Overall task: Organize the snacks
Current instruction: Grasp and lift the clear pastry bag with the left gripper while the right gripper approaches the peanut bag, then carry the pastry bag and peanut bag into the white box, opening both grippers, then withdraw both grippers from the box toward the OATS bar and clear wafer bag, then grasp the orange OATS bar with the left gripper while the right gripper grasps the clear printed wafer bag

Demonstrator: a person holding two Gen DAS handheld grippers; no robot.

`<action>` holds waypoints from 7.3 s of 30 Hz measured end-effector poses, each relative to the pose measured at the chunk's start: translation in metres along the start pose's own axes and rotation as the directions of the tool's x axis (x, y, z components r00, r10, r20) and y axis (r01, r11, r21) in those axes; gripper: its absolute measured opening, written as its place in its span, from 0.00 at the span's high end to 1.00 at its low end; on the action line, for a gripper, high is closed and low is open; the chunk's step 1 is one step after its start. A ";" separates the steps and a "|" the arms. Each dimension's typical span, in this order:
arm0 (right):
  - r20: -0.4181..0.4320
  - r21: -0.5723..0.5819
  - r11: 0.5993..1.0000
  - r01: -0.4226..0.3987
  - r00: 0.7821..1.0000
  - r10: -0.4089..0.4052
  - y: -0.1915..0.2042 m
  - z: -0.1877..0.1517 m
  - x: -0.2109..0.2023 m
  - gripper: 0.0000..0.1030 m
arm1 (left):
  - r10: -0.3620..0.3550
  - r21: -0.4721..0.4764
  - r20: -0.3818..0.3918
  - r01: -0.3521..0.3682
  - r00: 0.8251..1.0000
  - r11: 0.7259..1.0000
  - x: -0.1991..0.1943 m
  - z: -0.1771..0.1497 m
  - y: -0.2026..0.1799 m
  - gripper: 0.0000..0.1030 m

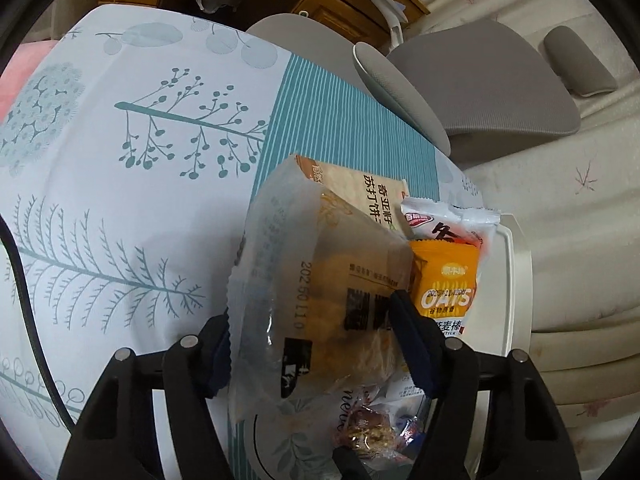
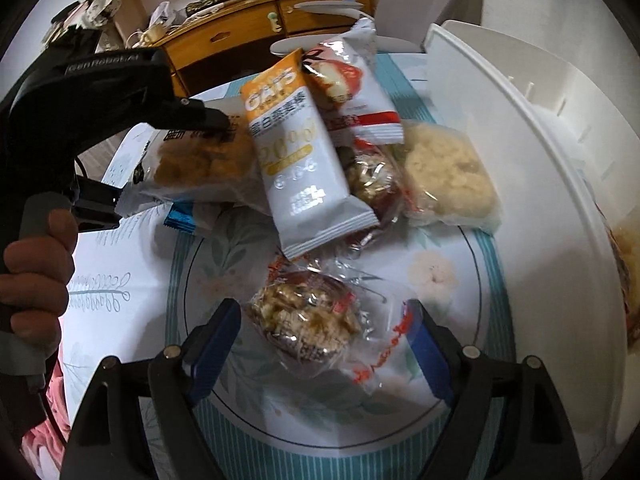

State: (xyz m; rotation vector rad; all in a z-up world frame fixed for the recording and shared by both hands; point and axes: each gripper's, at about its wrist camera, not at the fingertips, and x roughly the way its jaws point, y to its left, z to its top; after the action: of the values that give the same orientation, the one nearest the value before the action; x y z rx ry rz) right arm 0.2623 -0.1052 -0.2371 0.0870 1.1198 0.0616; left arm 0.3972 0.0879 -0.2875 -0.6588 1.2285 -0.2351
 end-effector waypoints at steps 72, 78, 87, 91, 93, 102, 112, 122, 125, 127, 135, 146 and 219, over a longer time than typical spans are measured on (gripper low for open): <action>0.261 -0.055 0.998 0.027 0.965 -0.012 -0.039 -0.052 -0.218 0.44 | -0.037 0.073 0.202 0.022 0.979 0.997 -0.201 -0.188 -0.057 0.46; 0.279 -0.089 0.996 -0.005 0.960 0.030 -0.071 -0.039 -0.225 0.44 | -0.022 0.068 0.235 0.006 0.972 0.998 -0.193 -0.203 -0.093 0.46; 0.283 -0.170 0.984 -0.047 0.954 0.094 -0.121 -0.022 -0.230 0.44 | -0.059 0.095 0.298 0.032 0.953 0.995 -0.171 -0.218 -0.155 0.68; 0.285 -0.190 0.980 -0.053 0.953 0.107 -0.145 -0.015 -0.229 0.44 | -0.068 0.094 0.297 0.042 0.952 0.995 -0.154 -0.221 -0.176 0.74; 0.288 -0.200 0.978 -0.052 0.951 0.109 -0.156 -0.011 -0.230 0.44 | -0.070 0.092 0.288 0.046 0.955 0.995 -0.144 -0.223 -0.185 0.74; 0.273 -0.235 0.971 -0.037 0.957 0.102 -0.198 0.003 -0.220 0.43 | -0.071 0.116 0.264 0.041 0.962 0.992 -0.109 -0.233 -0.222 0.74; 0.240 -0.240 0.971 -0.003 0.969 0.063 -0.227 0.012 -0.208 0.28 | -0.015 0.140 0.208 -0.014 0.978 0.990 -0.083 -0.238 -0.242 0.70; 0.154 -0.182 0.982 -0.056 0.984 0.085 -0.228 0.007 -0.195 0.24 | 0.057 0.128 0.192 -0.083 0.980 0.988 -0.088 -0.244 -0.228 0.47; 0.109 -0.135 0.989 -0.061 0.991 0.076 -0.228 0.006 -0.188 0.24 | 0.075 0.123 0.177 -0.098 0.981 0.988 -0.089 -0.245 -0.219 0.44; 0.082 -0.099 0.993 -0.059 0.994 0.067 -0.229 0.004 -0.183 0.24 | 0.090 0.117 0.162 -0.110 0.983 0.987 -0.091 -0.247 -0.210 0.39; -0.025 0.088 0.995 -0.046 0.999 0.048 -0.229 -0.006 -0.173 0.24 | 0.126 0.151 0.096 -0.139 0.987 0.979 -0.105 -0.249 -0.178 0.31; -0.111 0.293 0.955 -0.043 0.991 0.079 -0.188 -0.024 -0.174 0.18 | 0.155 0.221 0.043 -0.160 0.987 0.962 -0.139 -0.233 -0.126 0.28; -0.405 0.825 0.504 0.255 0.889 0.214 -0.098 -0.028 0.007 0.15 | 0.319 0.217 -0.084 -0.295 0.944 0.930 0.035 -0.043 -0.057 0.38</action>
State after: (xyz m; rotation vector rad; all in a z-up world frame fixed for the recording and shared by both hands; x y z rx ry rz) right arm 0.2409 -0.2009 -0.2656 1.0420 1.5488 -0.5673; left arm 0.3796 0.0101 -0.2901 -0.2721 1.3817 -0.1351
